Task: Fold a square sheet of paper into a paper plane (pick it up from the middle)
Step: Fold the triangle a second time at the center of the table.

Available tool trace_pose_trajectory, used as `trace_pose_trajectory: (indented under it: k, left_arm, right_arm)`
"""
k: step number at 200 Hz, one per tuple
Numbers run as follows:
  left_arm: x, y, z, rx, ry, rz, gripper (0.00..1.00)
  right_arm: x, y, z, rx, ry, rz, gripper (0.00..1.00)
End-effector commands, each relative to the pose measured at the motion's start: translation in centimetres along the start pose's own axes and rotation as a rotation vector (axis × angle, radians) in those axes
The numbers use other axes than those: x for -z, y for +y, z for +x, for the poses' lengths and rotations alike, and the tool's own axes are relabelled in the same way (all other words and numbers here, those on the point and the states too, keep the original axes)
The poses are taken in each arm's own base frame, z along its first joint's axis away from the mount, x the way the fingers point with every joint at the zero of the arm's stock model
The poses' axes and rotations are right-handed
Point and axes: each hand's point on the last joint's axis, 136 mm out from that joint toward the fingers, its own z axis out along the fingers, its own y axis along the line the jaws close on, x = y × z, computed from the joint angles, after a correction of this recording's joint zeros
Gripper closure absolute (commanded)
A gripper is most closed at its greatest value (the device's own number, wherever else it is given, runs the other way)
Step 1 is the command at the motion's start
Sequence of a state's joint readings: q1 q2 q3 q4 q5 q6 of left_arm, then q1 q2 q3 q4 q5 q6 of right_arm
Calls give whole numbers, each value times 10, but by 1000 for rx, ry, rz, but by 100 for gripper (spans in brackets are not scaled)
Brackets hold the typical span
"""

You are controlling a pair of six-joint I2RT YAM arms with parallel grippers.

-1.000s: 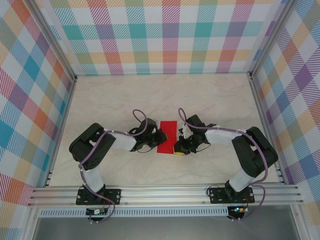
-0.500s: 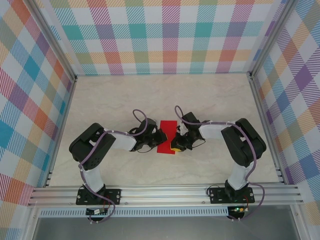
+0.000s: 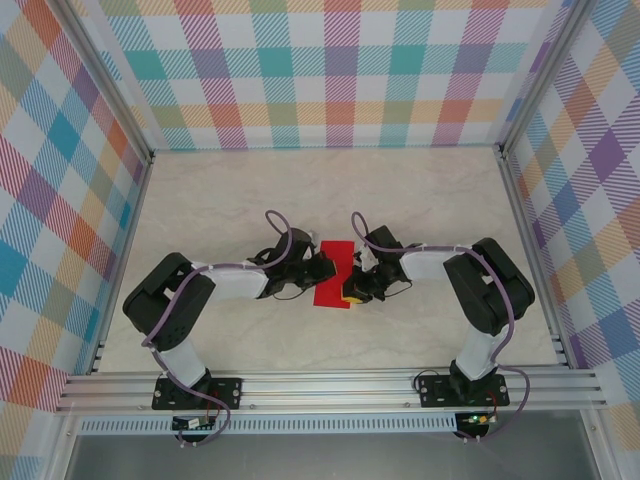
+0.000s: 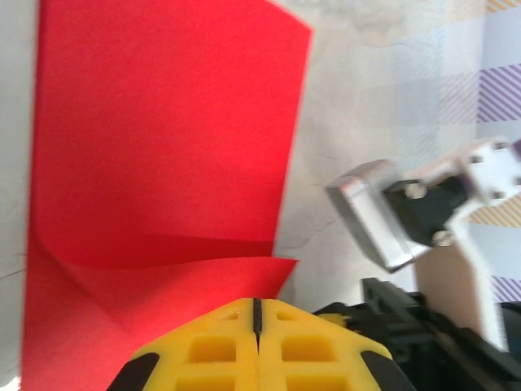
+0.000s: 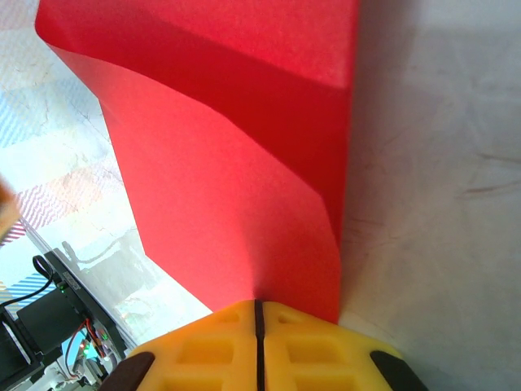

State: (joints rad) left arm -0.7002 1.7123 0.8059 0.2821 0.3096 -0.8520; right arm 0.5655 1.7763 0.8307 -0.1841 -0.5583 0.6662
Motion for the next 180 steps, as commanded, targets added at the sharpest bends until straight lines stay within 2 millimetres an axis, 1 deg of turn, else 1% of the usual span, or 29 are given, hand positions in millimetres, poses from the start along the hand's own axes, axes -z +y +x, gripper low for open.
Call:
trace_pose_trajectory:
  k: [1,9,17,51,76,100,142,180]
  left_arm:
    - [-2,-7,11,-29,52,11,99]
    - [-5,-7,15,-31,63,15,100]
    - [-9,-3,19,-31,74,6,100]
    - [-21,20,25,-15,72,-50,100]
    - [-23,38,23,-27,46,-121,100]
    - [-21,49,20,-47,22,-164,100]
    - [-20,56,13,-69,-6,-193,100]
    - [-15,56,1,-76,-34,-183,100]
  right_arm:
    - [-10,-32,16,-59,42,114,92]
    - [-10,-31,15,-58,40,113,92]
    - [-10,-32,15,-60,40,115,92]
    - [-12,-37,18,-68,48,125,93]
    - [-12,-39,20,-70,49,133,93]
    - [-12,-44,22,-75,51,153,94]
    - [-11,-51,24,-80,56,177,96]
    - [-11,-54,25,-82,58,191,97]
